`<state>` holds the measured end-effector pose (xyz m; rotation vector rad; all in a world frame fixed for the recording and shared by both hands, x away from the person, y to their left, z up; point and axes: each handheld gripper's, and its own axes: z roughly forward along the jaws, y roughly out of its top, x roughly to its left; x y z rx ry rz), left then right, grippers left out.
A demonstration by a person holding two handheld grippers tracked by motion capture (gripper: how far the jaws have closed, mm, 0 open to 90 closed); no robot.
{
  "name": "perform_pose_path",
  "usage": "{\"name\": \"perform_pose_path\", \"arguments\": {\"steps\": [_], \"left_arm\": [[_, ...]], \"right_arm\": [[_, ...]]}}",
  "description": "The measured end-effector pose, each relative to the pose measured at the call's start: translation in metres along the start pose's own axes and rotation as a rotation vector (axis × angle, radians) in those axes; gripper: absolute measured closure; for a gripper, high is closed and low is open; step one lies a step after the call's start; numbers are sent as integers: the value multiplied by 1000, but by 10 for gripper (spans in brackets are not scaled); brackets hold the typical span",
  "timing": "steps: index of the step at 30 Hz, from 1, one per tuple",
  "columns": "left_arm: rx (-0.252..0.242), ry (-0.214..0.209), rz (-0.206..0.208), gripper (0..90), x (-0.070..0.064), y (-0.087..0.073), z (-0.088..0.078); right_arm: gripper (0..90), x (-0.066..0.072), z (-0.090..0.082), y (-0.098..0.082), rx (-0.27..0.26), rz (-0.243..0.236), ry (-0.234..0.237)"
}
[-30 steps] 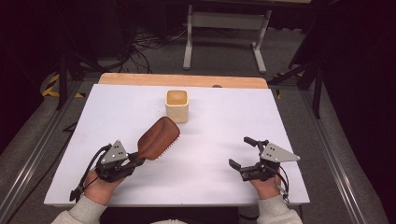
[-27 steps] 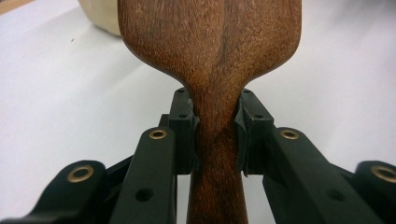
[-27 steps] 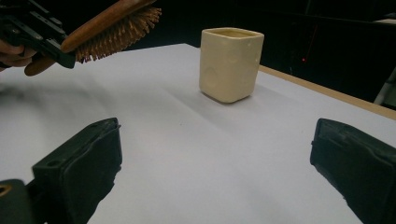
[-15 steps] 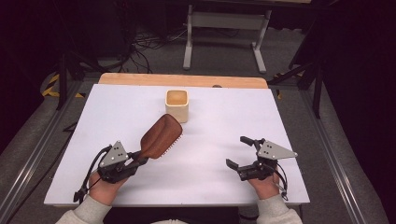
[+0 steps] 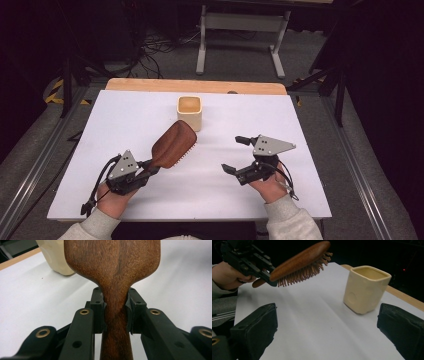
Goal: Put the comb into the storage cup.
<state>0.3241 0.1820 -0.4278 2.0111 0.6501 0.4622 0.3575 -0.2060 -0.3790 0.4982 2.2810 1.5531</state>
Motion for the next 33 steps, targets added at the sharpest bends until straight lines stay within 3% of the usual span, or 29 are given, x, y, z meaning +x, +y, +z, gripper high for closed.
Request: {"name": "perform_pose_path", "arguments": {"steps": [12,22,29,33], "left_arm": [[-10,15,-1,723,-1,1,-4],[-17,17,11,722,-5,1,-4],[-22,12,14,722,-7,2,-4],[-23,12,16,722,-8,2,-4]], "right_arm": [[15,6,39,34,22,-13,94],[7,8,67,43,35,24,146],[6,9,90,45,81,33,149],[6,7,102,43,99,65,167]]}}
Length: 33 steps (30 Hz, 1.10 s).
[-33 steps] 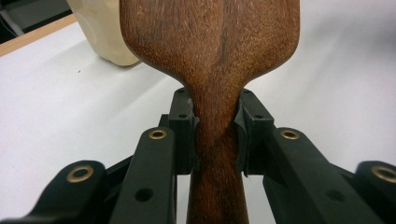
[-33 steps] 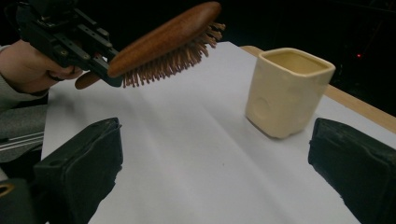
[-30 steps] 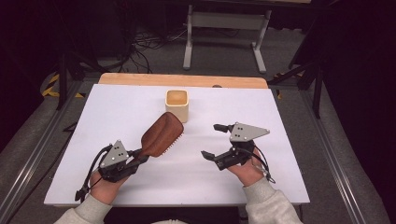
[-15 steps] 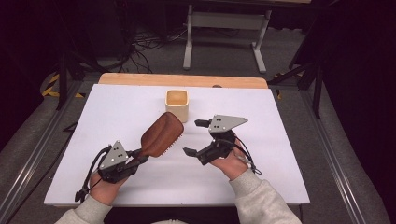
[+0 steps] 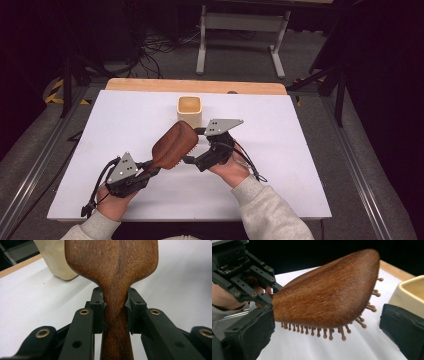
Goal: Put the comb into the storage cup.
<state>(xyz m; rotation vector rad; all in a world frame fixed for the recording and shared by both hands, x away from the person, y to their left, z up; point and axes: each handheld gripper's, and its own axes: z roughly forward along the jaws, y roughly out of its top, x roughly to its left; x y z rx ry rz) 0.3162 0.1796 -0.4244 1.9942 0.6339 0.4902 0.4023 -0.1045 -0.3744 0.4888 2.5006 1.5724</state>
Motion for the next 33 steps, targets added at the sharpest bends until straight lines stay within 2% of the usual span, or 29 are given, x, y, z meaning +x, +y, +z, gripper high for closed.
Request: {"name": "perform_pose_path", "arguments": {"steps": [9,14,17,23,25,29,33], "left_arm": [[8,-10,4,722,-2,0,2],[9,-6,4,722,-2,0,2],[13,-2,4,723,-1,0,2],[24,8,22,726,-2,0,3],[34,18,34,725,-3,0,4],[45,23,40,722,-3,0,4],[43,26,38,712,-2,0,4]], "right_arm": [[30,-2,14,1,12,45,52],[100,-1,14,2,19,50,64],[174,-3,13,4,14,86,85],[318,-6,6,10,4,125,121],[382,-6,3,13,-4,127,140],[447,-4,0,18,3,96,166],[507,0,-4,24,9,85,202]]}}
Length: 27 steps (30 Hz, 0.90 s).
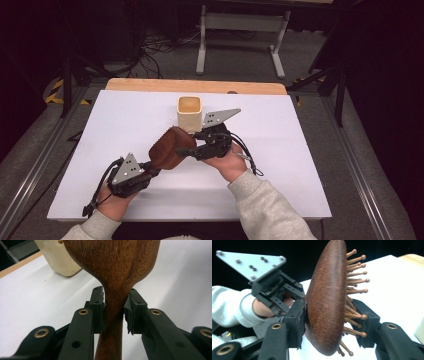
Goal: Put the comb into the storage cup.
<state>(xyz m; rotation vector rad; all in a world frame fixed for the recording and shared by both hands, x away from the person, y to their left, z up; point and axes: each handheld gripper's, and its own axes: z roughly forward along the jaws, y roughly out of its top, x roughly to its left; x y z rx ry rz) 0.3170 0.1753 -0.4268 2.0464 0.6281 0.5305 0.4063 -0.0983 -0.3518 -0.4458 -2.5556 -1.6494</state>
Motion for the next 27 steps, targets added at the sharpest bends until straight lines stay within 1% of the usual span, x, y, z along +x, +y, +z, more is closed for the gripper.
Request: {"name": "perform_pose_path", "arguments": {"steps": [1,3,6,8,9,11,12,14,16,17,20,22,25,27], "left_arm": [[-3,-5,-2,710,0,0,0],[-1,-1,2,708,-1,0,1],[-1,3,8,702,-1,0,1],[3,-16,8,702,0,0,2],[0,-31,1,700,1,0,2],[-11,-38,-5,680,1,0,2],[-22,-37,-7,651,1,0,2],[-44,-49,-25,540,4,0,0],[-63,-66,-40,480,7,0,-2],[-72,-69,-49,414,9,-1,-3],[-102,-64,-61,270,13,-2,-5],[-110,-60,-76,164,17,-3,-6],[-136,-52,-92,84,22,-5,-9],[-145,-46,-101,58,25,-7,-11]], "right_arm": [[514,2,0,1,-1,-10,11],[534,5,-1,4,6,-26,15],[566,10,-1,7,9,-38,47],[579,14,0,9,14,-62,41],[586,16,0,10,17,-67,39],[598,20,0,13,23,-79,32],[603,23,0,15,30,-91,25],[605,25,-1,19,42,-110,7],[606,27,-3,23,47,-117,-1],[606,27,-4,24,45,-118,-1],[606,27,-8,29,42,-129,-13],[606,28,-11,34,37,-136,-19],[606,29,-17,41,32,-146,-30],[606,29,-21,46,29,-157,-40]]}}
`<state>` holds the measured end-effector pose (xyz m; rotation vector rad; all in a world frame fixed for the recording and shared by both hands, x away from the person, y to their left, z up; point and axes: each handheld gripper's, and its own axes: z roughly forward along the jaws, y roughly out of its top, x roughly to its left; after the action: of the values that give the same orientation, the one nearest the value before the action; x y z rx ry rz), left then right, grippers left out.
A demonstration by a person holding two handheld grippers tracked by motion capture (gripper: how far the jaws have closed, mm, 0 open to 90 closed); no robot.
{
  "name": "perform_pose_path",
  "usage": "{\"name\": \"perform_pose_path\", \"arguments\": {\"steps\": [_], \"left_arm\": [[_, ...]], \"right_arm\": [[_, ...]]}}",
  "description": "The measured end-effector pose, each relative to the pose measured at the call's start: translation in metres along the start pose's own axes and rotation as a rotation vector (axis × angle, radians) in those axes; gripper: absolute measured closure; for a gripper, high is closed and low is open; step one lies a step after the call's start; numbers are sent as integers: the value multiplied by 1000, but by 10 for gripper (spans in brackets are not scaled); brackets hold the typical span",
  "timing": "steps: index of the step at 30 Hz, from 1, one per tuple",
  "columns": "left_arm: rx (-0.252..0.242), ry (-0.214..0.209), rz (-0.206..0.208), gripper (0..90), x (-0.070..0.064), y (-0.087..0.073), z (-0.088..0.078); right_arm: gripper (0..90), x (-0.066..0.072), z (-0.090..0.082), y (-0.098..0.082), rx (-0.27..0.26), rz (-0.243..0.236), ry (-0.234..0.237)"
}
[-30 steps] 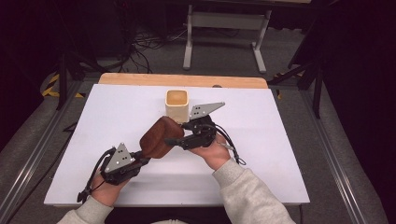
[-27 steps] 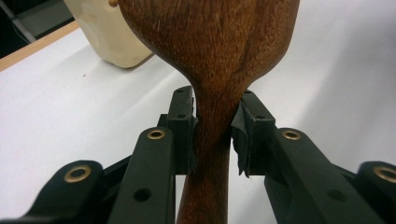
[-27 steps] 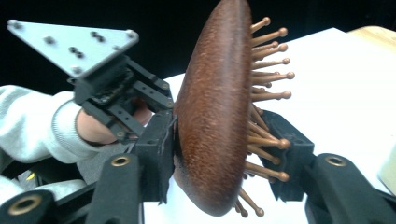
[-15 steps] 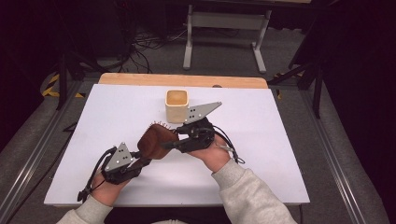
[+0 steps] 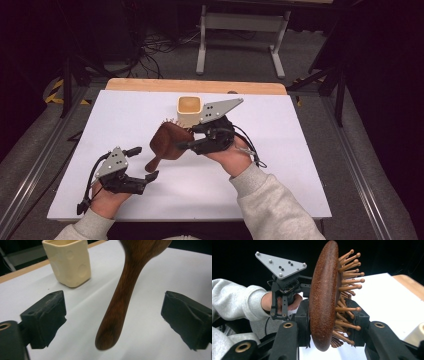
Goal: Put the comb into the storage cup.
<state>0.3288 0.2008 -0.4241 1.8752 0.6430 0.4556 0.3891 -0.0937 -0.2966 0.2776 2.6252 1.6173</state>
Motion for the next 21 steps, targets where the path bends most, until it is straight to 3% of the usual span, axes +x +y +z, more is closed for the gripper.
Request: {"name": "perform_pose_path", "arguments": {"steps": [9,21], "left_arm": [[-42,17,-23,24,10,-4,-9],[-74,32,-6,6,15,-9,-16]], "right_arm": [[605,-5,-17,15,-11,-9,-33],[605,-13,-37,32,-9,-16,-98]]}}
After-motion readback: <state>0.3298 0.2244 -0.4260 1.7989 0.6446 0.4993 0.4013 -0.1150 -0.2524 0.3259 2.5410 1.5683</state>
